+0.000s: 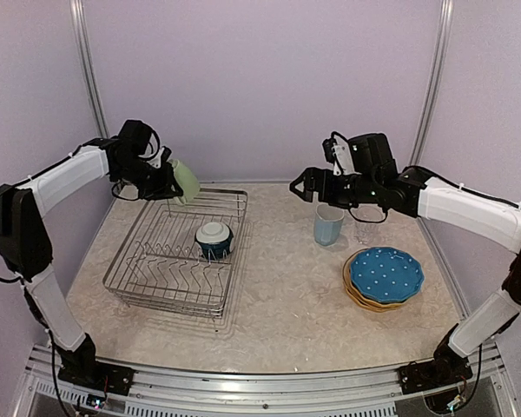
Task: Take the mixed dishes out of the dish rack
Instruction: Grab the cup from the dish rack, then pass from the left arm to the right
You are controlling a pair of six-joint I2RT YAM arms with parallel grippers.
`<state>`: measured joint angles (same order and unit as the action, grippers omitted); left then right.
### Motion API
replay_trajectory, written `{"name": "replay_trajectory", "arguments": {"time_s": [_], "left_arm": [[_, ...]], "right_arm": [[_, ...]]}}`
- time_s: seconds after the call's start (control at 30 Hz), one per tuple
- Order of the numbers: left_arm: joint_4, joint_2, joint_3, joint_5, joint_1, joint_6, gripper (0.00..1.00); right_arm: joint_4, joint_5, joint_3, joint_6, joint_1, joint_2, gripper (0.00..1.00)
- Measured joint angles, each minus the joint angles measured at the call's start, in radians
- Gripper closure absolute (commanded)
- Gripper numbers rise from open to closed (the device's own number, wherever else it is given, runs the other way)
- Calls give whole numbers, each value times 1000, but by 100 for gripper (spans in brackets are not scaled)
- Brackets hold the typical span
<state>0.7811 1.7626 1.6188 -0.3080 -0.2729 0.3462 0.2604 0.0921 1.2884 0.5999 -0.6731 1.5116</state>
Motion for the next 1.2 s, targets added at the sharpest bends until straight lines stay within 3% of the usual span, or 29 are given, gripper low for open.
{"name": "replay_trajectory", "arguments": {"time_s": [0.33,0.7,0.93,1.2], "left_arm": [[-275,-159,-163,-288,-66,46,100],[-470,-276,-307,-372,-219,-10,100],[-538,-288,-333,-419,-253,-43,100],[-632,-288,-386,-512,-269,-35,100]], "right_arm": [[-441,215,-68,270,-8,84,5],[-890,385,-77,582,-53,253,6],[-1031,434,-73,650,-88,294,27],[-1130,473,-45,663,-105,297,40]]}}
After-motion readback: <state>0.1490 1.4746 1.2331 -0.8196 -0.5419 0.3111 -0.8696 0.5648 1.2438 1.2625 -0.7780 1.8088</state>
